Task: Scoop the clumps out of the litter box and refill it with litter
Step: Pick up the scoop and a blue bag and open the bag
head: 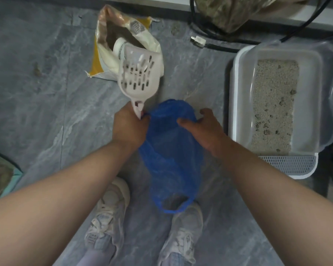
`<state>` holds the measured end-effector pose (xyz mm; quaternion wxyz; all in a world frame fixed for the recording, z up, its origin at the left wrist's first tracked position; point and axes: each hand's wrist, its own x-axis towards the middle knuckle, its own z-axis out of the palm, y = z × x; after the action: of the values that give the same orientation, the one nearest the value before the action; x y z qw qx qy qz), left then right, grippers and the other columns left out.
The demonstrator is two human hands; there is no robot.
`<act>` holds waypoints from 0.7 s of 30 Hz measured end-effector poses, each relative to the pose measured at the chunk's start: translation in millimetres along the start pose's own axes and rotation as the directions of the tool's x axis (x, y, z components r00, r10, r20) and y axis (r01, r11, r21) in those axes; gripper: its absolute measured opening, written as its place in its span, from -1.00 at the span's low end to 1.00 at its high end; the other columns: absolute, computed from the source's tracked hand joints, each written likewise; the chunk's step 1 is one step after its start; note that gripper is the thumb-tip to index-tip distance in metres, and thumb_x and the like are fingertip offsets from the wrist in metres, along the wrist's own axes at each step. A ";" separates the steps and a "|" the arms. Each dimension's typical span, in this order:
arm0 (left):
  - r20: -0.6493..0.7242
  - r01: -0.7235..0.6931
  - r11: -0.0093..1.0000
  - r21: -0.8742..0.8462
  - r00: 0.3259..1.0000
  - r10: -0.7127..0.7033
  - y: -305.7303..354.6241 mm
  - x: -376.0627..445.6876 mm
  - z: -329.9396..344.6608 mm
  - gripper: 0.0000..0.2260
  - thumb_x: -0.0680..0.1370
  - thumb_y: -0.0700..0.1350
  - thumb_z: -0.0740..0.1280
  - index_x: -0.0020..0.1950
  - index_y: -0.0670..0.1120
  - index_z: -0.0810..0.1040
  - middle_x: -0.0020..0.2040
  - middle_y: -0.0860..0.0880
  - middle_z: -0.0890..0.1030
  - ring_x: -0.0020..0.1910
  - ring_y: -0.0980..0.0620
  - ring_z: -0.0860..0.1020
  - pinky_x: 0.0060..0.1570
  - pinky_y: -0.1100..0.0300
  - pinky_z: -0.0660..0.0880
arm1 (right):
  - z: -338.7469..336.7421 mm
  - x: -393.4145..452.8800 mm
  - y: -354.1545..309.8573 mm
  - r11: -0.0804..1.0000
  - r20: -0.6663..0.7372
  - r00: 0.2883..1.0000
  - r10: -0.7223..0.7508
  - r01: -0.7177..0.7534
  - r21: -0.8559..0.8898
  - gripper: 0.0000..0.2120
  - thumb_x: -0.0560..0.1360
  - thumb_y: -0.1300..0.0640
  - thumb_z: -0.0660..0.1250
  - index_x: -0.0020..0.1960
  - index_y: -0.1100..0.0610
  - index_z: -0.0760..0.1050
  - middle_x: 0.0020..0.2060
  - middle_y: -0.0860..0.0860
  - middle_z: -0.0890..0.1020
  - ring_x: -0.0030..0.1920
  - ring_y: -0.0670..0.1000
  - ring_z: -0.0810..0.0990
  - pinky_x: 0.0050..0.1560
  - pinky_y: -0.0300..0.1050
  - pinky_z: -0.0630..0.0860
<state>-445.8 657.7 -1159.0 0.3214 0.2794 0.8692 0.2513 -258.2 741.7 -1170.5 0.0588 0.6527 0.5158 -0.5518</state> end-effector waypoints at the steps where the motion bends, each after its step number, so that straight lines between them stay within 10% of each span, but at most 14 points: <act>1: -0.012 0.026 1.000 0.009 1.000 -0.026 -1.4 3.8 -1.2 -0.93 0.53 -0.20 0.41 -0.02 -0.18 0.59 -0.13 -0.06 0.60 -0.14 0.01 0.55 -0.19 0.27 0.35 | 1.0 -3.3 7.1 0.996 0.010 1.000 -0.014 0.015 -0.085 -0.19 0.38 -0.22 0.50 0.46 0.11 0.27 0.18 0.03 0.53 0.12 0.05 0.58 0.05 -0.08 0.56; 5: 0.000 0.049 0.998 0.037 0.999 -0.049 -8.9 10.4 -4.0 -0.95 0.54 -0.18 0.40 -0.06 -0.11 0.55 -0.13 -0.06 0.60 -0.13 -0.01 0.55 -0.22 0.24 0.38 | 7.0 -0.9 33.3 0.973 -0.088 0.996 0.009 -0.029 -0.230 -0.81 0.54 0.11 0.29 0.02 0.22 0.56 -0.20 0.04 0.59 -0.09 0.15 0.65 -0.46 -0.28 0.36; 9: -0.014 0.049 0.998 0.036 0.999 -0.049 -19.0 9.9 -6.8 -0.93 0.52 -0.19 0.42 -0.11 -0.12 0.54 -0.18 -0.08 0.60 -0.17 -0.05 0.58 -0.24 0.20 0.43 | 9.4 -4.8 36.7 0.976 -0.302 0.944 0.135 -0.180 -0.126 -0.72 0.52 0.11 0.28 0.18 0.23 0.48 0.03 0.14 0.56 0.07 0.21 0.59 -0.16 -0.10 0.47; 11: 0.001 0.060 0.998 0.005 0.998 -0.060 -22.0 8.3 -7.8 -0.92 0.51 -0.20 0.43 -0.10 -0.16 0.55 -0.19 -0.09 0.62 -0.16 -0.09 0.61 -0.15 0.08 0.54 | 13.0 -16.3 35.0 0.864 -0.429 0.877 -0.215 -0.034 -0.502 -0.64 0.45 0.14 0.35 0.22 0.17 0.45 0.12 0.16 0.51 0.12 0.25 0.50 0.05 0.09 0.47; 13: 0.034 0.070 0.997 -0.027 0.997 -0.069 -21.7 5.3 -7.7 -0.92 0.52 -0.21 0.43 -0.08 -0.18 0.55 -0.20 -0.08 0.62 -0.18 -0.06 0.61 -0.14 0.05 0.57 | 22.8 -27.1 31.4 0.593 -0.249 0.700 -0.669 0.302 -0.746 -0.70 0.39 0.26 0.35 0.12 0.17 0.52 0.05 0.17 0.55 0.03 0.25 0.51 0.02 0.12 0.43; 15: 0.062 0.053 0.998 -0.027 0.997 -0.051 -20.0 3.1 -6.7 -0.91 0.53 -0.22 0.43 -0.07 -0.20 0.54 -0.22 -0.05 0.59 -0.21 -0.02 0.58 -0.20 0.11 0.55 | 36.8 -29.8 28.0 0.445 0.012 0.617 -0.787 0.580 -0.683 -0.81 0.38 0.35 0.34 -0.02 0.21 0.55 -0.06 0.17 0.57 -0.04 0.24 0.54 -0.07 0.10 0.48; 21: 0.078 0.018 0.999 -0.049 0.997 -0.014 -22.2 4.0 -4.4 -0.91 0.53 -0.27 0.43 -0.08 -0.23 0.54 -0.29 0.03 0.54 -0.32 0.18 0.49 -0.33 0.41 0.43 | 48.1 2.5 26.5 0.610 0.133 0.975 -0.178 0.215 -0.762 -0.14 0.42 -0.30 0.38 0.55 0.05 0.13 0.49 0.14 0.24 0.45 0.26 0.29 0.35 0.21 0.38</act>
<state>-458.6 643.2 -1171.5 0.3636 0.2739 0.8518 0.2593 -270.7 699.9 -1204.0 0.2828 0.4916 0.7689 -0.2952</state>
